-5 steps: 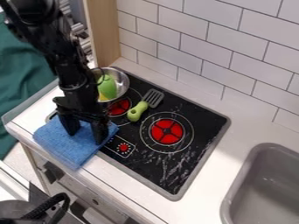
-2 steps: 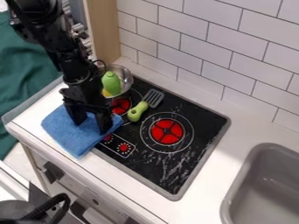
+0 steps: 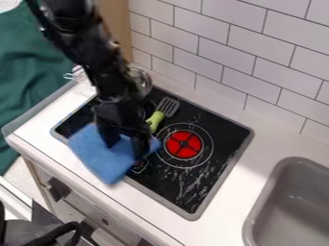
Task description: Move the blue towel to the right of stove
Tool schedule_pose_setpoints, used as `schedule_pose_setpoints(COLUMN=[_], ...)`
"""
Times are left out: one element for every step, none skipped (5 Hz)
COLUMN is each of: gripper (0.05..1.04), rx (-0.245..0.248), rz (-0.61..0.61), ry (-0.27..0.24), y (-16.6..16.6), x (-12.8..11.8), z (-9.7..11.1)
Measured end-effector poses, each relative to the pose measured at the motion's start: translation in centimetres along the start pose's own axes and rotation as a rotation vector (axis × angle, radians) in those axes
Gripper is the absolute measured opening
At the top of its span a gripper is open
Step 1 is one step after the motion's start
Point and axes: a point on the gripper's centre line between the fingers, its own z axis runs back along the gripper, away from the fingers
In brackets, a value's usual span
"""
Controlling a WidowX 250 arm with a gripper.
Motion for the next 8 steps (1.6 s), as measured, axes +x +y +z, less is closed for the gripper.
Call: schedule_pose_setpoints(gripper=[0.998,0.999,0.999,0.999,0.999,0.998,0.998,0.998], rx=[-0.013,-0.003,-0.019,-0.02,-0.01,0.032,0.122,0.182], rz=[0.026,0.023,0.004,-0.001,0.01,0.036,0.025,-0.001], ry=[0.044,0.062,0.08,0.096,0.1,0.08,-0.086,-0.157], y=[-2.4,-5.4,-8.1,-9.3,-9.9,-9.2,-8.1,-7.9], x=[-0.9,-0.3,-0.3,-0.3,-0.1,0.1,1.2,1.4], z=[-0.2,-0.4,-0.7,-1.0,-1.0,-0.4,4.2,7.3])
